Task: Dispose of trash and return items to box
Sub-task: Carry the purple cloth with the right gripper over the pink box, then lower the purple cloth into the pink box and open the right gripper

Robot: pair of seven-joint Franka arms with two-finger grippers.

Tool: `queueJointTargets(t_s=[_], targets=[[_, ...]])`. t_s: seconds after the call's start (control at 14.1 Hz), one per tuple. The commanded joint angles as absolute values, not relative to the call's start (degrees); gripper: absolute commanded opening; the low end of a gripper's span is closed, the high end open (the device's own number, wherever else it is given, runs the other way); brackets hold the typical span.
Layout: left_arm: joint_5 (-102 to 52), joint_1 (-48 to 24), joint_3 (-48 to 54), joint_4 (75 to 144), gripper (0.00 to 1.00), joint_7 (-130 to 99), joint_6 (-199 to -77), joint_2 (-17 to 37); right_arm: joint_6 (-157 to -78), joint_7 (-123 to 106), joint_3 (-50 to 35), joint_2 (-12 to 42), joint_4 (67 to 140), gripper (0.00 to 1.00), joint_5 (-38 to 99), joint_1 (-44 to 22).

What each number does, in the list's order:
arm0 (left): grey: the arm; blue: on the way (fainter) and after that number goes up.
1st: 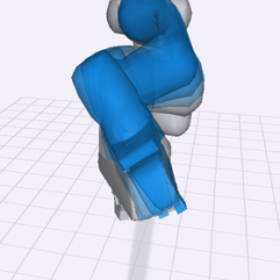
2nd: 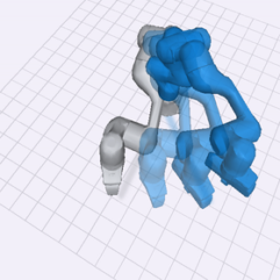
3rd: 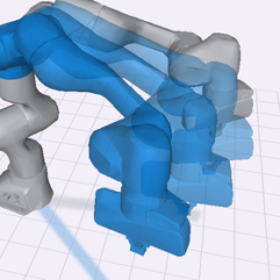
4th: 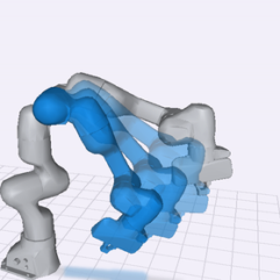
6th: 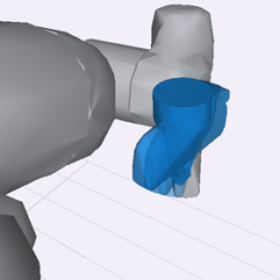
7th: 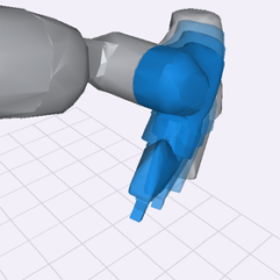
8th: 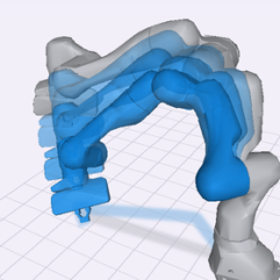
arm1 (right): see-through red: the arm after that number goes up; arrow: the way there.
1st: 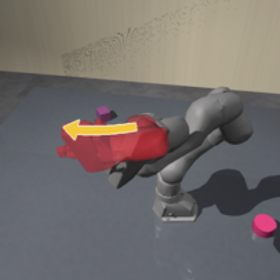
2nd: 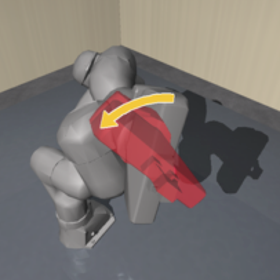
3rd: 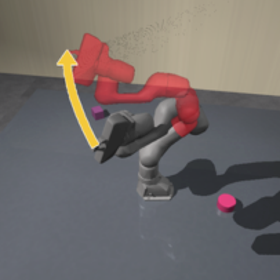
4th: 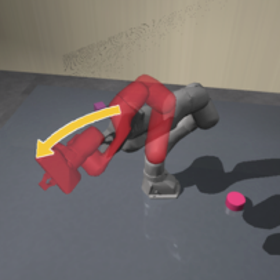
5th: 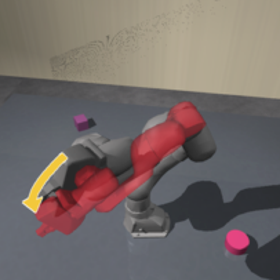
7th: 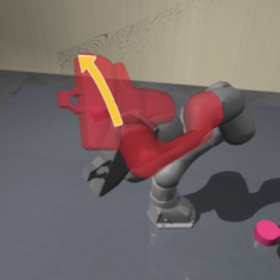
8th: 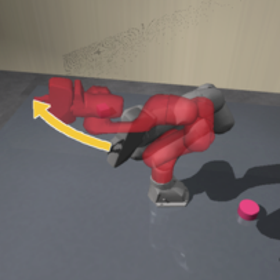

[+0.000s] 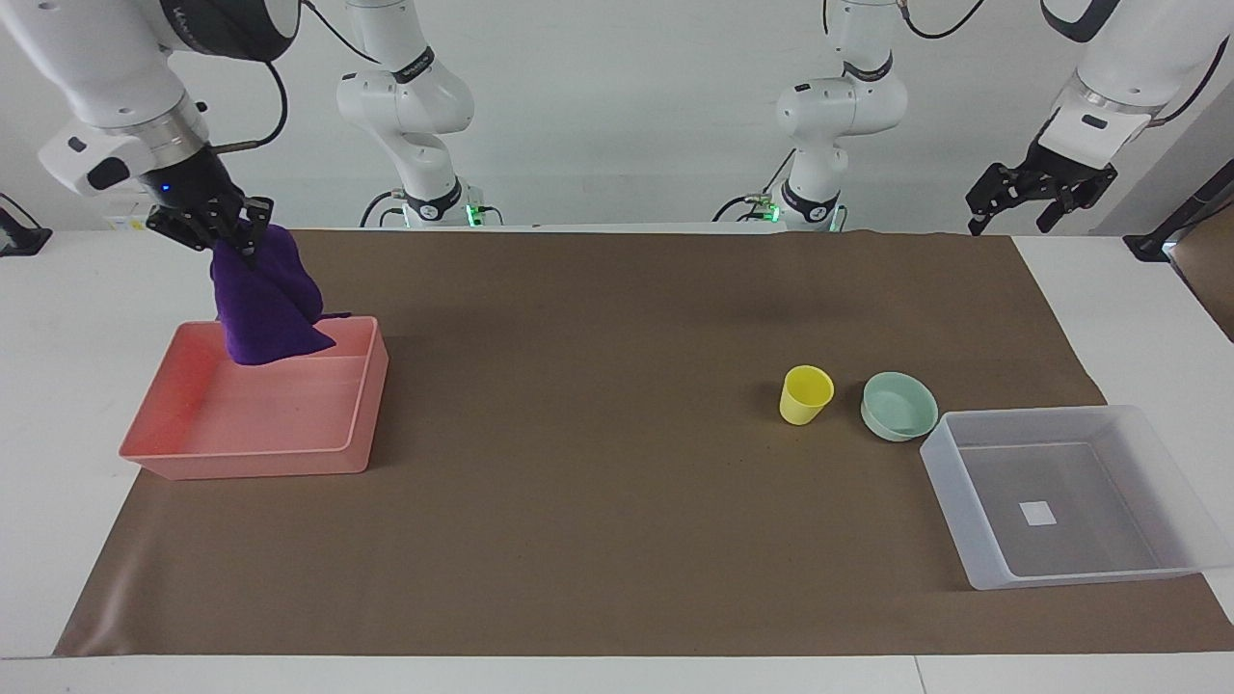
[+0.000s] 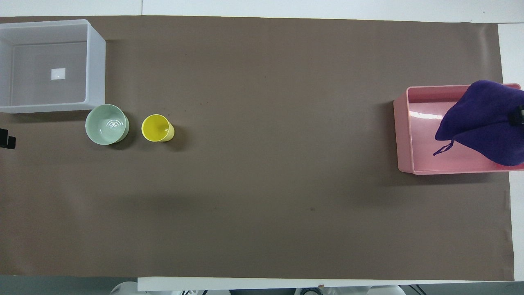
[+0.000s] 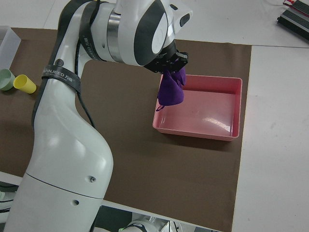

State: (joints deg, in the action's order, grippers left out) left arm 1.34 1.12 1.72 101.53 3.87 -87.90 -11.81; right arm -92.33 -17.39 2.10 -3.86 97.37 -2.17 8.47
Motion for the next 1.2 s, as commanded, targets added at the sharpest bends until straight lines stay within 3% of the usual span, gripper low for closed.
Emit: queueJointTargets(t_s=[0.0, 0.42, 1.13], targets=[[2.29, 1.23, 1.85, 100.55, 1.0, 4.31, -86.48, -11.78, -97.72, -20.39, 1.41, -5.19, 104.4, 0.0, -2.9, 11.85], [2.29, 1.23, 1.84, 100.55, 1.0, 4.31, -86.48, -11.78, -101.24, -20.92, 1.41, -5.27, 110.03, 0.01, -3.51, 13.89], [2.29, 1.23, 1.85, 100.55, 1.0, 4.31, -86.48, -11.78, -102.04, -20.92, 1.41, -5.19, 111.09, 0.01, -3.78, 15.2]])
